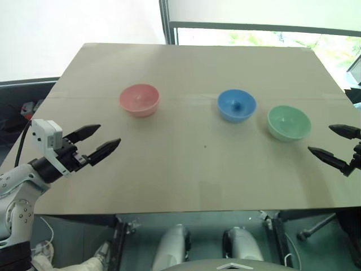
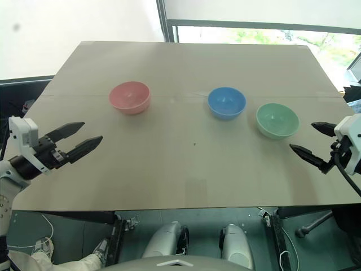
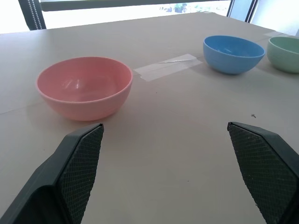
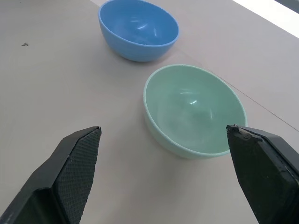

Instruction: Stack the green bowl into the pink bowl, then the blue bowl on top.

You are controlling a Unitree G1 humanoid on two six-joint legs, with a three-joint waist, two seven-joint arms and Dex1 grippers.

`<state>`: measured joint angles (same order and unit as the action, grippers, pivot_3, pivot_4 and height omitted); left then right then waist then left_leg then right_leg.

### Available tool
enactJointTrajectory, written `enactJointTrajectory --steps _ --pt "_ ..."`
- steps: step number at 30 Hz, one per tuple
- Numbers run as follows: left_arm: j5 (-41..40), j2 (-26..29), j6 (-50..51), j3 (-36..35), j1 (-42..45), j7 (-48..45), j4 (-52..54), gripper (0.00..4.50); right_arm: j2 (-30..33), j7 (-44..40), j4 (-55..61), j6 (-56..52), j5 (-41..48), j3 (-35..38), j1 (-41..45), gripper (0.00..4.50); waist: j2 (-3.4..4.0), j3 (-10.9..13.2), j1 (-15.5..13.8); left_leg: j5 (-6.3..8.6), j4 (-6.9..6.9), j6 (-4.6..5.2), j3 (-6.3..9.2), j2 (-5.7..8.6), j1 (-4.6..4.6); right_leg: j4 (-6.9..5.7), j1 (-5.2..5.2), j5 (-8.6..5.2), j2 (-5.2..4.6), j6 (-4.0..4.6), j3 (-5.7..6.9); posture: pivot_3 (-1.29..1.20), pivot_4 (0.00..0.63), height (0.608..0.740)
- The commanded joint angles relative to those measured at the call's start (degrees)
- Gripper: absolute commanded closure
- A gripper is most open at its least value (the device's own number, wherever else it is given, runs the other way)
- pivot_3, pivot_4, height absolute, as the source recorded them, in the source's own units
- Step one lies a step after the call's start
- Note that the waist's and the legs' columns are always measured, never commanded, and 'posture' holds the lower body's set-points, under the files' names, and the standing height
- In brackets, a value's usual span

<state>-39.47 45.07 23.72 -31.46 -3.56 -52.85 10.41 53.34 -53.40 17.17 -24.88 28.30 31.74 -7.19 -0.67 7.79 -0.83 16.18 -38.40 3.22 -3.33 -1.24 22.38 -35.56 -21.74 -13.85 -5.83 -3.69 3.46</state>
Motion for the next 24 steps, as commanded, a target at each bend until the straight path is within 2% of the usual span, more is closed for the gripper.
enactJointTrajectory --steps 1,11,14,17,21,24 --pt "0.3 0.2 -0.6 0.2 2.2 0.6 0.1 0.02 -0.3 1.3 1.5 0.5 -0.4 0.3 1.1 0.00 0.00 0.0 0.0 0.00 0.00 0.00 0.00 0.00 0.00 0.00 0.00 0.00 0.00 0.00 0.00 0.00 0.150 0.740" --pt "1.9 -1.3 -0.9 4.7 8.1 3.3 0.0 0.02 -3.5 4.7 3.1 1.5 -1.1 -4.3 4.2 0.00 -0.03 0.0 0.0 0.00 -0.01 0.00 -0.02 0.00 0.02 0.00 -0.02 0.02 0.06 -0.04 -0.01 0.00 0.150 0.740" --pt "8.9 -1.7 -1.6 7.8 11.2 10.9 0.7 0.02 -4.8 5.3 4.4 2.0 -0.5 -7.6 7.2 0.00 -0.03 0.0 0.0 0.00 -0.02 0.00 -0.02 0.00 0.01 -0.02 0.00 0.03 0.07 -0.05 0.00 0.00 0.150 0.740" --pt "16.2 -1.4 2.1 12.2 15.2 20.0 2.2 0.02 -6.8 5.8 6.2 2.2 -0.5 -12.6 11.7 0.00 -0.09 0.1 0.0 -0.01 -0.03 -0.01 0.00 0.02 -0.05 -0.07 0.05 0.04 0.09 -0.06 -0.02 0.00 0.150 0.740" --pt "30.6 6.1 6.9 26.8 25.6 20.8 -1.5 0.02 -10.4 5.6 8.0 1.8 -1.0 -21.6 18.6 0.00 -0.39 0.2 -0.1 -0.05 -0.05 -0.08 0.10 0.07 0.00 -0.19 0.01 0.04 0.18 -0.06 0.05 0.00 0.150 0.740" --pt "35.3 5.3 3.7 33.1 33.1 19.2 -7.8 0.02 -12.3 5.9 7.5 2.7 -3.2 -26.4 22.1 0.00 -0.38 0.2 -0.1 -0.06 -0.05 -0.09 0.10 0.08 0.06 -0.16 -0.03 0.03 0.19 -0.06 0.05 0.00 0.150 0.740"
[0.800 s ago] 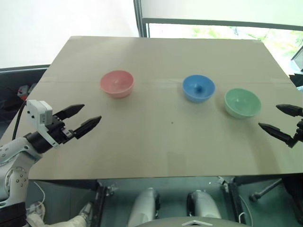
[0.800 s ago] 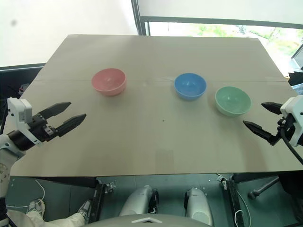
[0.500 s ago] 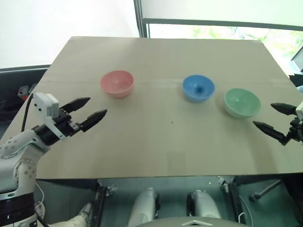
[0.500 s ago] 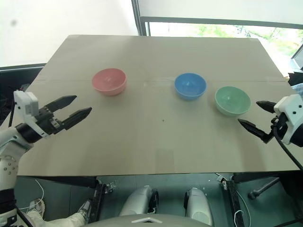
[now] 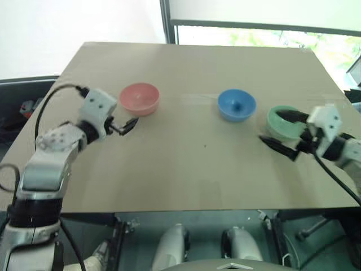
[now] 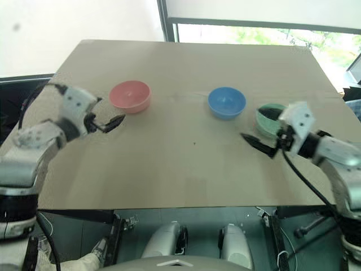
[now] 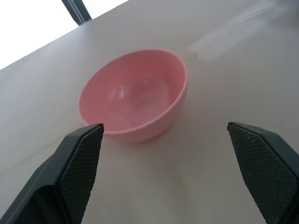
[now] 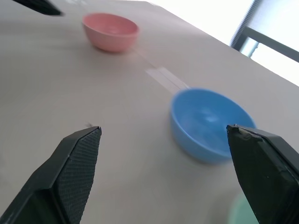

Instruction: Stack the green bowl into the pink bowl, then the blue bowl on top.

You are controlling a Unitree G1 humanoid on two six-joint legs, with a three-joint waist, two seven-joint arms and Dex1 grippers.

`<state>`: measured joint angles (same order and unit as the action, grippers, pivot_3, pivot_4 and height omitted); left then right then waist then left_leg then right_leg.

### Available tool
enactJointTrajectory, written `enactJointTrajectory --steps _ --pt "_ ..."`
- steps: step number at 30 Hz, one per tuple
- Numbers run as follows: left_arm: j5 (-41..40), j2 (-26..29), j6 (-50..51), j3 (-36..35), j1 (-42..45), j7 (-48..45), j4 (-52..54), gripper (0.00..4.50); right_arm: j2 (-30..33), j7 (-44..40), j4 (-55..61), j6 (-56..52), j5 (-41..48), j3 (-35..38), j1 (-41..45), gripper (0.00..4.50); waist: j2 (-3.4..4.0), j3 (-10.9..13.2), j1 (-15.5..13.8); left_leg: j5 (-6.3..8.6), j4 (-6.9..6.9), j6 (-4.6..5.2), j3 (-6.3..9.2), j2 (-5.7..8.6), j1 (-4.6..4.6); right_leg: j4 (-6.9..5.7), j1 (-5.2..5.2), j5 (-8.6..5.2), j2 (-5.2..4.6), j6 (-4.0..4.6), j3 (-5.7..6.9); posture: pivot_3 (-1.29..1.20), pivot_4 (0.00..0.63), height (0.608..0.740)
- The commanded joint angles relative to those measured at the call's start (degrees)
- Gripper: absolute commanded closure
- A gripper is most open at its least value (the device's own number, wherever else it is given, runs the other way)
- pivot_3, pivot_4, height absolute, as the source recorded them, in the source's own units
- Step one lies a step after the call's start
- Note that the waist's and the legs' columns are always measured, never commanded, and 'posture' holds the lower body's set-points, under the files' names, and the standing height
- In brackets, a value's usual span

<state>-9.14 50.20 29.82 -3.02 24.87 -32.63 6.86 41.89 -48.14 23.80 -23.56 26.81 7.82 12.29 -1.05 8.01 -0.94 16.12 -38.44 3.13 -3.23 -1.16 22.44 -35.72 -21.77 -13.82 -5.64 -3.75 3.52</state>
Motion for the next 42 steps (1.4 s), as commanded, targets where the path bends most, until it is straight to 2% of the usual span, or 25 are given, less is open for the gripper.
enactJointTrajectory --steps 1,4,8,9,11,15,16,17,18,19,20,26,30,33,36,42 --pt "6.5 -0.4 -0.4 7.2 7.6 -1.7 -6.5 0.02 -1.4 0.6 0.5 1.8 -2.5 -3.8 3.7 0.00 0.00 0.0 0.1 0.00 0.01 0.00 0.01 0.07 0.09 0.00 -0.05 0.00 0.02 0.00 0.03 0.00 0.150 0.740" --pt "10.8 -1.2 0.8 13.7 12.6 -5.2 -11.1 0.02 -2.6 0.9 -0.7 2.7 -4.2 -5.9 5.7 0.00 -0.01 0.0 0.1 0.00 0.01 0.00 0.04 0.17 0.34 -0.02 -0.20 0.00 0.05 -0.02 0.11 0.00 0.150 0.740" --pt "15.7 -4.7 -4.2 20.3 18.7 -8.1 -20.4 0.02 -3.9 1.6 -1.2 3.2 -5.4 -6.9 6.9 0.00 -0.03 0.1 0.0 0.00 0.03 0.00 -0.04 0.17 0.45 0.02 -0.24 -0.03 0.05 -0.07 0.19 0.00 0.150 0.740" --pt "16.2 -5.6 -5.9 20.7 20.0 -8.4 -22.9 0.51 -4.0 1.7 -1.1 3.3 -5.6 -6.9 6.9 0.00 -0.03 0.1 0.0 -0.01 -0.01 -0.01 -0.15 0.16 0.47 0.00 -0.23 -0.03 0.06 -0.08 0.24 0.00 0.150 0.740" --pt "17.2 -7.0 -8.8 21.4 22.4 -9.2 -27.2 0.97 -4.2 1.8 -0.8 3.3 -5.9 -6.8 6.7 0.00 -0.06 0.1 0.0 -0.02 -0.04 -0.03 -0.16 0.16 0.46 -0.03 -0.22 -0.04 0.06 -0.08 0.25 0.00 0.150 0.740" --pt "18.7 -8.4 -11.9 21.7 26.0 -11.1 -32.3 2.61 -4.1 2.5 0.3 3.0 -6.3 -6.1 5.8 0.00 -0.19 0.2 0.2 -0.03 -0.12 -0.04 -0.17 0.13 0.45 -0.07 -0.22 -0.03 0.06 -0.08 0.24 0.00 0.150 0.740" --pt "18.9 -8.6 -12.5 21.7 26.5 -11.8 -33.2 3.21 -3.9 2.7 0.4 3.1 -6.3 -5.8 5.5 0.00 -0.20 0.2 0.2 -0.03 -0.12 -0.03 -0.16 0.13 0.44 -0.09 -0.22 -0.03 0.06 -0.08 0.22 0.00 0.150 0.740" --pt "19.1 -8.7 -12.7 21.6 26.8 -12.2 -33.6 3.36 -3.8 2.8 0.5 3.1 -6.4 -5.6 5.2 0.00 -0.20 0.2 0.2 -0.03 -0.12 -0.04 -0.16 0.13 0.44 -0.09 -0.22 -0.03 0.06 -0.08 0.22 0.00 0.150 0.740" --pt "19.2 -8.7 -13.0 21.4 26.9 -12.9 -33.8 3.84 -3.7 3.0 0.8 3.1 -6.4 -5.4 4.8 0.00 -0.20 0.2 0.2 -0.03 -0.10 -0.04 -0.16 0.13 0.44 -0.09 -0.22 -0.03 0.06 -0.08 0.22 0.00 0.150 0.740" --pt "19.0 -8.7 -13.0 21.2 27.0 -13.8 -33.7 4.04 -3.7 3.3 1.0 3.1 -6.6 -5.2 4.4 0.00 -0.20 0.2 0.2 -0.03 -0.09 -0.04 -0.16 0.12 0.45 -0.08 -0.22 -0.03 0.06 -0.08 0.23 0.00 0.150 0.740" --pt "18.8 -8.8 -12.6 20.9 27.1 -14.6 -33.5 4.48 -3.5 3.4 1.2 3.2 -6.6 -5.0 4.0 0.00 -0.19 0.2 0.2 -0.03 -0.08 -0.04 -0.16 0.12 0.45 -0.08 -0.22 -0.03 0.05 -0.08 0.22 0.00 0.150 0.740" --pt "17.2 -7.9 -10.9 19.7 26.1 -20.6 -28.4 4.48 -3.2 4.5 2.7 3.7 -6.6 -3.1 0.6 0.00 -0.22 0.3 0.1 -0.03 -0.15 -0.04 -0.14 0.12 0.47 -0.09 -0.21 -0.03 0.05 -0.08 0.24 0.00 0.150 0.740" --pt "4.7 -9.2 -8.5 18.4 21.5 -33.4 -9.3 4.48 -2.5 6.1 5.3 3.1 -6.1 1.7 -4.7 0.00 -0.23 0.3 -0.1 -0.02 -0.18 -0.03 0.14 -0.04 0.51 -0.11 -0.19 -0.03 -0.02 -0.08 0.27 0.00 0.150 0.740" --pt "0.6 -10.1 -9.9 18.3 18.7 -37.1 -2.1 4.48 -2.1 7.2 7.1 2.4 -5.9 4.3 -7.6 0.00 -0.21 0.3 0.1 -0.02 -0.20 -0.02 0.25 0.00 0.56 -0.07 -0.18 -0.03 -0.07 -0.09 0.31 0.00 0.150 0.740" --pt "-0.7 -12.1 -11.2 20.5 17.6 -39.4 -1.4 4.48 -1.8 8.5 9.5 1.4 -5.8 6.9 -10.8 0.00 -0.17 0.3 0.1 -0.04 -0.26 -0.06 0.24 -0.02 0.33 -0.06 -0.05 -0.04 0.01 -0.08 0.30 0.00 0.150 0.740" --pt "2.8 -15.9 -18.2 25.8 17.7 -41.9 -8.2 4.48 -2.3 11.4 14.4 -0.4 -6.1 8.1 -15.0 0.00 -0.16 0.3 0.1 -0.11 -0.40 -0.16 0.29 -0.03 0.17 -0.17 0.06 -0.03 0.21 -0.05 0.22 0.00 0.150 0.740"
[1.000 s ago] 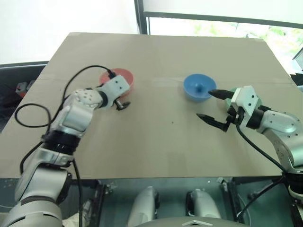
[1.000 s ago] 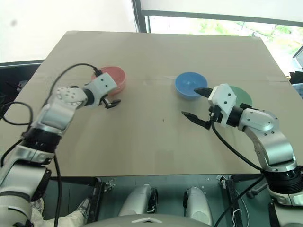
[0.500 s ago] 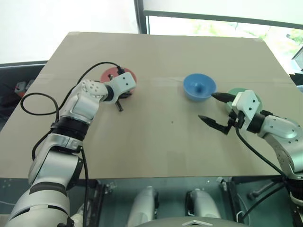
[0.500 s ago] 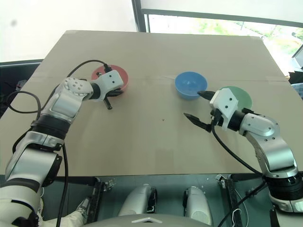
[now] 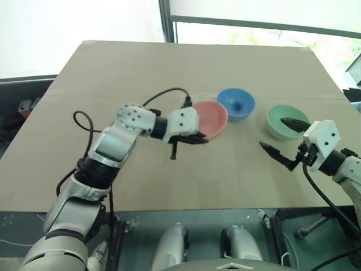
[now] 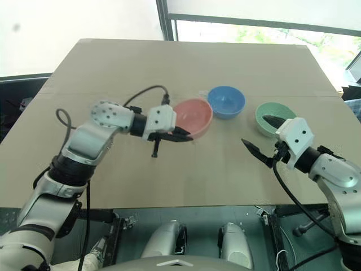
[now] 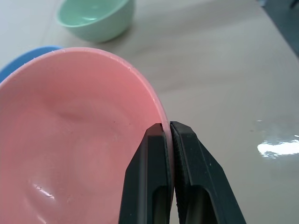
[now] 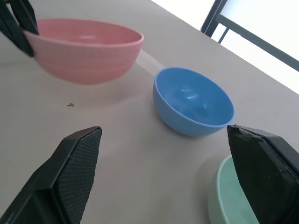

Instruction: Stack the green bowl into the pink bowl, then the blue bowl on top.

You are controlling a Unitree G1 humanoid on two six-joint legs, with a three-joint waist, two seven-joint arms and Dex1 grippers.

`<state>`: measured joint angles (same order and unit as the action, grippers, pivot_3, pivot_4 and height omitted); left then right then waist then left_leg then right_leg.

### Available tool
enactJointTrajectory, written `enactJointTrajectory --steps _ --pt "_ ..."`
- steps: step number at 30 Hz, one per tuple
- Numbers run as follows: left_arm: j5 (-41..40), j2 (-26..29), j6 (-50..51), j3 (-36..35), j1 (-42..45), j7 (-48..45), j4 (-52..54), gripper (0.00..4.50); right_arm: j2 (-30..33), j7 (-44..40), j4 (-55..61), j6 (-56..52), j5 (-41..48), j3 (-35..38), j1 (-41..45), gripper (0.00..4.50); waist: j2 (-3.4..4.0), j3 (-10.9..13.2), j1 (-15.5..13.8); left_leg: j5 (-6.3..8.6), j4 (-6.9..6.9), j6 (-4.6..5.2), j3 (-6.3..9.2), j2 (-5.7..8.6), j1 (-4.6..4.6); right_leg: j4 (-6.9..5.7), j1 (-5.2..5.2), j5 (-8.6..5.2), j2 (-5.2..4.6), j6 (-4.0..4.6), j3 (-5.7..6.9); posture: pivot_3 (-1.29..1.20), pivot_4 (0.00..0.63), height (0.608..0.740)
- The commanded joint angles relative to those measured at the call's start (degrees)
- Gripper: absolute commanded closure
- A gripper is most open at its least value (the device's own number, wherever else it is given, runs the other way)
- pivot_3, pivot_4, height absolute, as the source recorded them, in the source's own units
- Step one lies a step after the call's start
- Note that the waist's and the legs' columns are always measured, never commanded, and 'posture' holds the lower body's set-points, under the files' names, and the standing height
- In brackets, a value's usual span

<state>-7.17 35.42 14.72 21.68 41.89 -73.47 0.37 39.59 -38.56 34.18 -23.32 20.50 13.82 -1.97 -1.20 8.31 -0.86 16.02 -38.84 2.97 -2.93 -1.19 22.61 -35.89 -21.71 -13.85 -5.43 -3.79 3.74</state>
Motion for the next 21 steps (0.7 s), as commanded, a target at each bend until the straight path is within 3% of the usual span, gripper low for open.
enactJointTrajectory --steps 1,2,3,6,8,9,13,15,17,21 --pt "0.8 -1.8 -3.6 1.4 0.9 -1.4 -2.5 4.48 -0.1 2.3 4.6 -1.0 0.1 2.3 -1.4 0.00 -0.01 0.0 0.0 0.01 -0.02 0.01 0.01 0.00 0.05 0.01 -0.01 0.00 0.01 0.00 0.00 0.00 0.150 0.740" --pt "0.2 -2.4 -3.8 1.5 1.1 -2.2 -3.3 4.48 -0.2 2.6 4.9 -1.2 0.0 2.4 -1.9 0.00 -0.01 0.0 0.0 0.02 -0.03 0.03 0.02 0.01 0.09 0.03 -0.03 0.00 0.00 0.00 0.00 0.00 0.150 0.740" --pt "-0.5 -3.1 -3.9 1.5 1.2 -3.1 -4.1 3.77 -0.1 2.9 5.1 -1.3 -0.2 2.5 -2.4 0.00 -0.01 0.0 -0.1 0.05 -0.04 0.08 0.02 0.01 0.15 0.04 -0.06 0.00 -0.01 0.00 0.00 0.00 0.150 0.740" --pt "-0.8 -5.0 -4.8 1.1 1.6 -3.6 -6.8 3.05 -0.2 3.6 5.0 -1.4 -0.7 2.2 -3.0 0.00 -0.01 0.0 -0.1 0.11 -0.05 0.18 0.02 0.02 0.23 0.06 -0.06 0.00 -0.05 0.00 0.02 0.00 0.150 0.740" --pt "-1.9 -5.7 -3.7 0.0 1.4 -3.8 -6.5 2.27 0.5 3.8 3.9 -1.1 -1.9 1.6 -2.9 0.00 -0.01 0.0 -0.1 0.12 -0.11 0.21 0.02 0.05 0.24 0.09 -0.05 0.00 -0.06 -0.01 0.02 0.00 0.150 0.740" --pt "-3.5 -5.3 -1.9 -1.0 1.1 -4.5 -5.0 2.15 1.1 4.0 2.7 -1.0 -3.1 1.1 -2.4 0.00 0.00 0.0 -0.1 0.12 -0.13 0.21 0.02 0.05 0.24 0.09 -0.05 0.00 -0.06 -0.01 0.01 0.00 0.150 0.740" --pt "-11.9 -2.1 7.7 -6.9 -0.7 -6.3 1.6 0.61 3.8 4.2 -3.4 1.0 -8.9 -1.8 0.8 0.00 0.00 0.0 0.2 0.12 -0.25 0.21 0.04 -0.07 0.22 0.02 -0.05 0.00 -0.06 -0.01 0.00 0.00 0.150 0.740" --pt "-13.9 -1.2 9.3 -11.4 -2.2 -2.8 3.5 0.09 6.0 3.2 -8.3 3.6 -12.7 -4.7 2.8 0.00 0.01 0.0 0.3 0.12 -0.25 0.21 0.01 -0.10 0.17 0.01 -0.05 0.00 -0.04 -0.01 -0.05 0.00 0.150 0.740" --pt "-22.9 -3.1 13.8 -20.8 -5.5 1.8 5.1 0.09 7.3 2.0 -14.4 5.3 -15.8 -8.4 6.8 0.00 0.06 0.0 0.4 0.12 -0.23 0.21 0.00 -0.10 0.14 0.01 -0.06 0.00 -0.05 -0.01 -0.07 0.00 0.150 0.740" --pt "-22.7 -2.2 10.1 -27.5 -13.3 7.4 10.8 0.09 8.0 -0.9 -25.5 9.9 -19.6 -14.0 13.6 0.00 0.06 0.0 0.7 0.12 -0.22 0.21 0.01 -0.12 0.14 0.04 -0.05 0.00 -0.10 -0.01 -0.07 0.00 0.150 0.740"
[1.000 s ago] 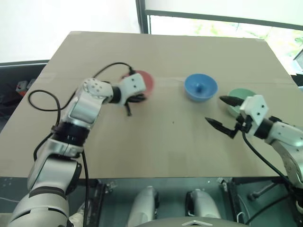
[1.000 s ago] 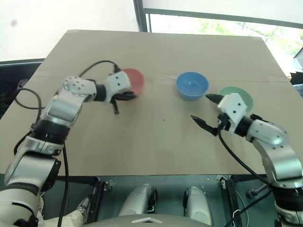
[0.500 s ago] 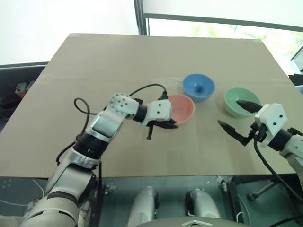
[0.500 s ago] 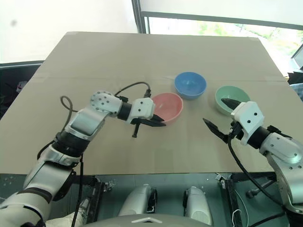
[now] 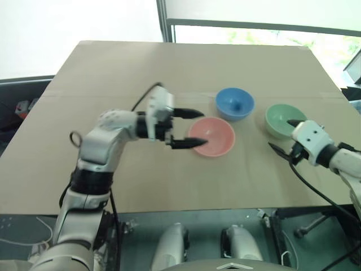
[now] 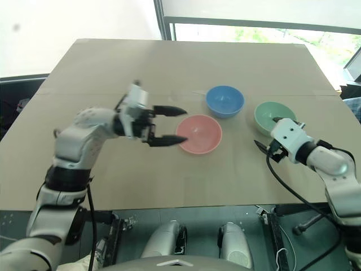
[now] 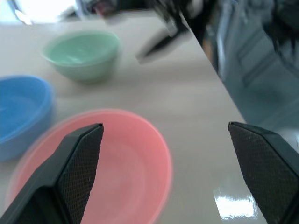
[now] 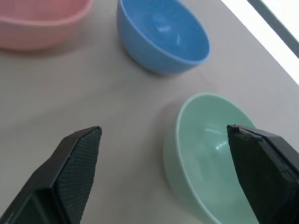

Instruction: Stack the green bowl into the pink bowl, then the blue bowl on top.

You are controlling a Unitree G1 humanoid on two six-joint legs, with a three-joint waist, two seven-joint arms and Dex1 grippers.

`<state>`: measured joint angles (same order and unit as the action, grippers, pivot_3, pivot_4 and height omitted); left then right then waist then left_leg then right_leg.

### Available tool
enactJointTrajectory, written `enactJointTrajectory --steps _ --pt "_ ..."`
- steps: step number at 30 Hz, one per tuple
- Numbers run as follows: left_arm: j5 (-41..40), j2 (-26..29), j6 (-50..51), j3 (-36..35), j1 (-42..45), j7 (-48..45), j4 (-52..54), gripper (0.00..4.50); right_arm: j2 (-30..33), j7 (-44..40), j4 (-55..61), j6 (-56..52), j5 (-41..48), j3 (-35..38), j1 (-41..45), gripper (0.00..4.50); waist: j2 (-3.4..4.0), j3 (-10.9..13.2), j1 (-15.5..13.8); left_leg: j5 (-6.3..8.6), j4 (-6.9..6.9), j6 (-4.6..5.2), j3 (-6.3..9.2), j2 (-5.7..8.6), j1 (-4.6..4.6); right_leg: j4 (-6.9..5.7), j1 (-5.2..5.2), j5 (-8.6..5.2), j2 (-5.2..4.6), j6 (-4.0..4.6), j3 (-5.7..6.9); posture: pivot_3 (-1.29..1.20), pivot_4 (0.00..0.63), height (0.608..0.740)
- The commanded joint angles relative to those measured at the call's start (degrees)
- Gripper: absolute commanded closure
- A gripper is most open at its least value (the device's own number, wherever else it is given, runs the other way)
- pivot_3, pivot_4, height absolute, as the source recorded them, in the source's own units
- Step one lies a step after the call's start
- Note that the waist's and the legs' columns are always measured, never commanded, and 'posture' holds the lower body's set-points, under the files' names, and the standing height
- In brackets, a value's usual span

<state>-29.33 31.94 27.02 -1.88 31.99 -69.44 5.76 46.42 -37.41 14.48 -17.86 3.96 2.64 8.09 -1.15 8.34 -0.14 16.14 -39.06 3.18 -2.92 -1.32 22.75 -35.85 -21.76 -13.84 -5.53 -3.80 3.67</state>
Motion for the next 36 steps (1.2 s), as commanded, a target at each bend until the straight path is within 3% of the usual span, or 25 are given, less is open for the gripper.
enactJointTrajectory --steps 1,4,5,7,12,16,21,25,28,32,35,36 --pt "-1.6 2.8 -0.4 -4.8 -5.3 3.4 7.1 0.09 0.8 -3.0 -8.9 5.3 -3.7 -4.1 5.7 0.00 0.00 0.0 -0.3 0.00 0.02 0.00 0.01 0.02 0.01 0.01 0.00 0.00 0.00 0.00 0.03 0.00 0.150 0.740" --pt "-4.7 5.0 1.3 -7.6 -10.1 4.0 10.7 0.09 -0.6 -4.8 -17.8 6.3 -4.9 -6.7 11.4 0.00 0.06 0.1 -0.7 0.00 0.01 -0.01 0.01 0.04 0.07 0.04 0.00 0.00 -0.04 0.00 0.07 0.00 0.150 0.740" --pt "-5.8 5.3 1.4 -8.4 -11.4 4.1 11.8 0.00 -0.7 -5.5 -20.4 6.8 -5.2 -7.3 12.8 0.49 0.06 0.1 -0.7 0.00 0.01 -0.01 0.02 0.05 0.07 0.04 0.01 0.00 -0.06 0.00 0.08 0.00 0.150 0.740" --pt "-6.6 5.9 1.5 -9.4 -13.4 4.9 13.4 0.00 -1.0 -6.4 -23.8 8.0 -5.8 -8.1 15.1 0.76 0.08 0.1 -0.9 0.00 -0.01 -0.01 0.05 0.06 0.07 0.04 0.02 0.00 -0.09 0.00 0.10 0.00 0.150 0.740" --pt "-8.0 6.5 1.5 -10.6 -16.3 7.1 15.8 0.00 -1.3 -8.1 -27.9 9.7 -6.5 -8.5 18.8 2.97 0.12 0.1 -0.6 -0.01 -0.01 -0.02 0.07 0.07 0.06 0.04 0.05 0.00 -0.10 0.00 0.14 0.00 0.150 0.740" --pt "-7.6 6.4 0.4 -10.4 -18.2 9.0 16.3 0.00 -1.2 -8.7 -27.8 10.0 -6.8 -8.2 19.3 4.47 0.14 0.1 -0.6 -0.01 0.00 -0.03 0.06 0.05 0.04 0.04 0.05 0.00 -0.08 0.00 0.14 0.00 0.150 0.740" --pt "-7.4 5.9 -0.6 -10.0 -19.1 10.7 15.7 0.00 -0.4 -8.0 -21.5 7.5 -4.6 -4.3 18.2 4.47 0.15 0.2 -0.6 -0.01 0.00 -0.03 0.05 0.06 0.05 0.04 0.05 0.01 -0.10 0.00 0.13 0.00 0.150 0.740" --pt "-7.9 4.7 -1.0 -11.2 -17.8 12.7 11.7 0.00 -2.1 -15.4 4.8 -3.7 12.7 -2.3 15.5 4.47 0.28 0.2 -0.5 -0.01 0.07 -0.04 0.07 0.02 0.06 0.05 0.03 0.01 -0.08 0.00 0.14 0.00 0.150 0.740" --pt "-7.3 4.4 -1.8 -10.7 -17.1 12.8 10.2 0.00 -3.7 -14.5 12.2 -8.2 13.6 -6.6 15.7 4.47 0.18 0.2 -0.4 -0.01 0.12 -0.07 0.09 -0.05 0.02 0.05 0.03 0.00 0.01 0.01 0.17 0.00 0.150 0.740" --pt "-5.8 4.3 -3.7 -10.3 -16.2 13.3 8.2 0.00 -8.9 -9.6 8.4 -7.0 4.8 -16.6 18.5 4.47 0.11 0.1 -0.8 0.00 -0.03 -0.05 0.11 0.07 0.01 0.04 0.08 0.01 -0.10 0.00 0.19 0.00 0.150 0.740" --pt "-6.1 4.9 -3.8 -10.9 -17.0 13.1 8.2 0.00 -12.8 -8.1 4.5 -8.1 3.8 -18.9 19.9 4.47 0.10 0.1 -0.7 0.00 -0.09 -0.03 0.09 0.13 0.01 0.01 0.07 0.01 -0.14 0.01 0.16 0.00 0.150 0.740" --pt "-6.2 5.0 -3.9 -10.9 -17.2 13.1 8.4 0.00 -13.1 -8.2 3.7 -7.9 3.1 -19.4 20.1 3.75 0.12 0.1 -0.7 0.00 -0.08 -0.03 0.09 0.12 0.01 -0.02 0.07 0.01 -0.12 0.01 0.16 0.00 0.150 0.740"
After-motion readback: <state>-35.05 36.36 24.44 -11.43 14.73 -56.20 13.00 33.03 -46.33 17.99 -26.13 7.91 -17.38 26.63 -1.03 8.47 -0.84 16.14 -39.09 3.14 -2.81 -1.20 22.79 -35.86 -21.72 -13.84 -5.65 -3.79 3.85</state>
